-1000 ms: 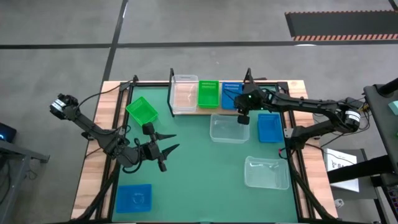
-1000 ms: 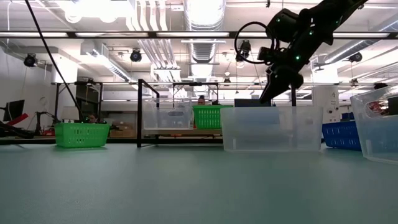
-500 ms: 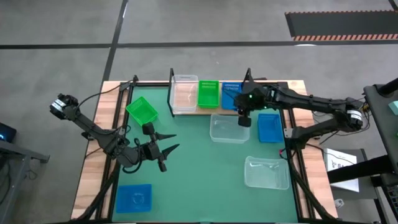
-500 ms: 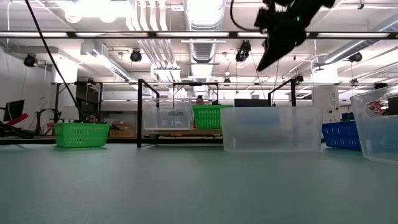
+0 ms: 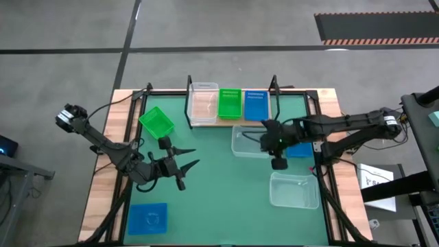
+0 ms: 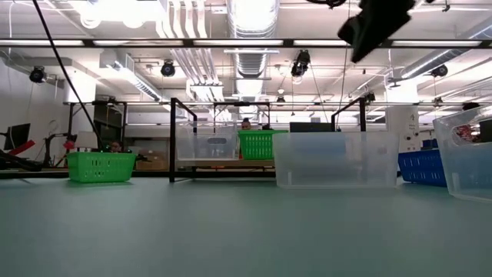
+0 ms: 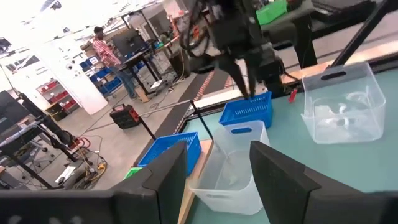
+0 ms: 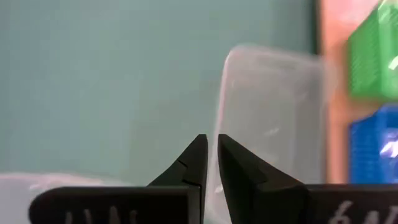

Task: Stack baskets on shelf by color
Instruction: Stack the top transparent bin on the transparent bin on the shelf

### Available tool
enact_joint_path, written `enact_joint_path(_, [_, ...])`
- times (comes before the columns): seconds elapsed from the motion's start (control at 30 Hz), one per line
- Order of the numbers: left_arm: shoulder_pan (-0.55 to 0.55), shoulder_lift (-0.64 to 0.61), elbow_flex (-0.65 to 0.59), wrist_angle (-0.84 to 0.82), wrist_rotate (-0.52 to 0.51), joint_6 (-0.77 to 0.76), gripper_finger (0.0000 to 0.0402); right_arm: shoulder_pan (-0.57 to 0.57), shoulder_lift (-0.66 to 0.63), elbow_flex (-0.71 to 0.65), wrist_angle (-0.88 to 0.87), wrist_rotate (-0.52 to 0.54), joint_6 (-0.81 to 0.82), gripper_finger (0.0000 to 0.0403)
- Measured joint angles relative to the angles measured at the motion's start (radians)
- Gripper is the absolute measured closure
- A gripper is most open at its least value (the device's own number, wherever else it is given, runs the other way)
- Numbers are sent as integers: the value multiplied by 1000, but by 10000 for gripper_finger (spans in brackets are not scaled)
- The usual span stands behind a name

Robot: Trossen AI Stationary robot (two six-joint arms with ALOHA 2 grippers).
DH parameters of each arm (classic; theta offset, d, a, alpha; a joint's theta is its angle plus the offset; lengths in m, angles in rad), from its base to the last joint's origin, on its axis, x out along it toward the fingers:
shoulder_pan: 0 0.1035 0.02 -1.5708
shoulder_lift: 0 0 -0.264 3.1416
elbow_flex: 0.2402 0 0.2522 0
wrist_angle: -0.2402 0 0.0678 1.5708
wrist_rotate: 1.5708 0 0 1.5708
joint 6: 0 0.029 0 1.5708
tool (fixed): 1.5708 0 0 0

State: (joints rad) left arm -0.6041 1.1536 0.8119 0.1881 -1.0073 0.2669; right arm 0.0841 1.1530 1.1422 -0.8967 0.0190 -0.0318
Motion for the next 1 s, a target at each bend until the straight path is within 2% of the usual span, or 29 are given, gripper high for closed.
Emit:
enact_joint_path(0.17, [14,59,11,73,20,2,240,62,0,-36,-84,19,160,377])
enact_joint_path(0.27, [54,100,38,91,65,2,240,84,0,-67,-120,82,250,377])
enact_joint_path(0.47, [217,208,136,93,388,-25,240,93,0,-89,-283,186,403,377])
enact_joint_path(0.53, [268,261,170,98,467,-43,240,93,0,-92,-327,221,437,377])
enact_joint_path(0.73, [382,435,241,79,572,-61,240,93,0,-140,-310,264,441,377])
enact_joint_path(0.9, [465,554,293,84,738,-146,240,92,0,-206,-246,325,429,377])
enact_joint_path(1.0, [498,616,317,82,765,-159,240,92,0,-240,-171,325,408,377])
